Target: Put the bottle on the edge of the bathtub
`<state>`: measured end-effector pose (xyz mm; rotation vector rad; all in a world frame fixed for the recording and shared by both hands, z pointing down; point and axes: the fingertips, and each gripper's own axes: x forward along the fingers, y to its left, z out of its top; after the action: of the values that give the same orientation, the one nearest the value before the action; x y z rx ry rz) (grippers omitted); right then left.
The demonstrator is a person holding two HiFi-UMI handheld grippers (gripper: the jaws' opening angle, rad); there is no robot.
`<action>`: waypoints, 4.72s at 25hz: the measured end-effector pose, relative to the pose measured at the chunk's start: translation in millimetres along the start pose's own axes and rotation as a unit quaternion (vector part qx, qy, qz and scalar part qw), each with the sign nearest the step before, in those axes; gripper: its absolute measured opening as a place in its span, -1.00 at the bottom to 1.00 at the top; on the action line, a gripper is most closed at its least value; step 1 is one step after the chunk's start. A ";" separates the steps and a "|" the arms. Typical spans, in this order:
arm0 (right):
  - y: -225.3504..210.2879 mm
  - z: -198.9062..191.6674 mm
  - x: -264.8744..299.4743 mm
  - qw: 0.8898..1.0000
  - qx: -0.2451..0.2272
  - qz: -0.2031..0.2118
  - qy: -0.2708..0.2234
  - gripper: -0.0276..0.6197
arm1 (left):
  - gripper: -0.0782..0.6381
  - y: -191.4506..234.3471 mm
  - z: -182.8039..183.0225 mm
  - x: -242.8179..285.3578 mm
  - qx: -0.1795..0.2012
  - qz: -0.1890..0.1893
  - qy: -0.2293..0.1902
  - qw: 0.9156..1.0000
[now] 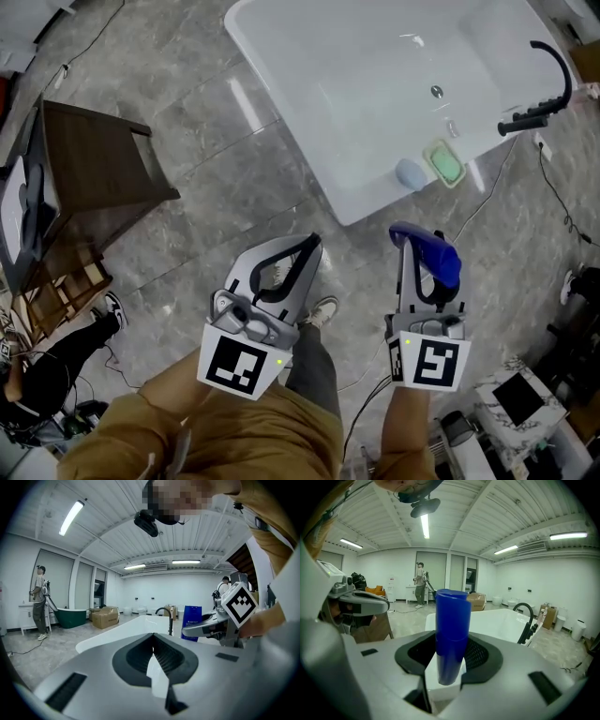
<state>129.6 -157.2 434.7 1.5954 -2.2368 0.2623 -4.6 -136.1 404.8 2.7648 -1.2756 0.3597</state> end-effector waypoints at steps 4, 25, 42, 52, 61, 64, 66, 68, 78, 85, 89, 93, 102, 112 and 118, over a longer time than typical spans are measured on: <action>-3.1 -13.0 13.4 1.000 -0.001 -0.003 0.002 -0.40 | -0.76 3.8 -11.4 5.7 -0.003 -0.001 0.008 1.000; -8.2 -63.0 80.5 1.000 0.005 -0.017 0.013 -0.40 | -0.76 34.5 -48.6 39.9 -0.011 0.004 0.029 0.999; -11.0 -111.2 118.2 0.999 -0.002 -0.032 0.015 -0.40 | -0.76 44.1 -76.6 51.1 -0.009 -0.001 0.042 0.999; -11.6 -129.3 133.7 0.999 -0.002 -0.037 0.021 -0.40 | -0.76 47.4 -88.4 56.4 -0.010 -0.003 0.053 0.999; -13.3 -135.4 140.1 0.999 0.003 -0.040 0.019 -0.40 | -0.76 48.0 -94.0 62.8 -0.014 -0.001 0.053 0.998; -13.6 -135.1 140.5 0.999 0.006 -0.041 0.014 -0.40 | -0.76 46.9 -96.1 62.3 -0.017 0.000 0.055 0.998; -15.4 -135.0 140.4 0.999 0.011 -0.042 0.010 -0.40 | -0.76 47.0 -96.8 62.5 -0.017 0.000 0.056 0.998; -16.3 -135.2 139.4 0.999 0.015 -0.042 0.006 -0.40 | -0.76 48.2 -97.6 62.5 -0.020 0.002 0.058 0.998; -15.8 -135.6 140.1 0.999 0.022 -0.038 -0.002 -0.40 | -0.76 48.8 -97.9 65.5 -0.022 0.005 0.058 0.998; -14.7 -136.2 140.3 0.999 0.013 -0.030 -0.001 -0.40 | -0.76 47.5 -102.7 65.4 -0.023 0.006 0.063 0.998; -13.8 -135.4 139.1 1.000 0.011 -0.025 -0.002 -0.40 | -0.76 47.7 -102.8 64.0 -0.026 0.007 0.062 0.998; -14.2 -134.0 139.3 1.000 0.017 -0.023 -0.005 -0.39 | -0.76 48.9 -102.7 63.6 -0.026 0.007 0.062 0.998; -9.5 -136.3 138.8 1.000 0.019 -0.005 -0.005 -0.18 | -0.76 46.7 -106.3 60.1 -0.028 0.007 0.064 0.998; -10.1 -136.4 133.9 1.000 0.026 -0.002 -0.008 -0.03 | -0.76 43.3 -106.0 53.1 -0.029 0.009 0.062 0.998; -12.8 -135.8 123.0 1.000 0.024 -0.001 -0.009 -0.02 | -0.76 33.4 -102.7 48.2 -0.029 0.010 0.061 0.998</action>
<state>133.2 -218.8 607.6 1.6307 -2.2589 0.3045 -18.2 -176.5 515.1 2.6390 -1.2633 0.4765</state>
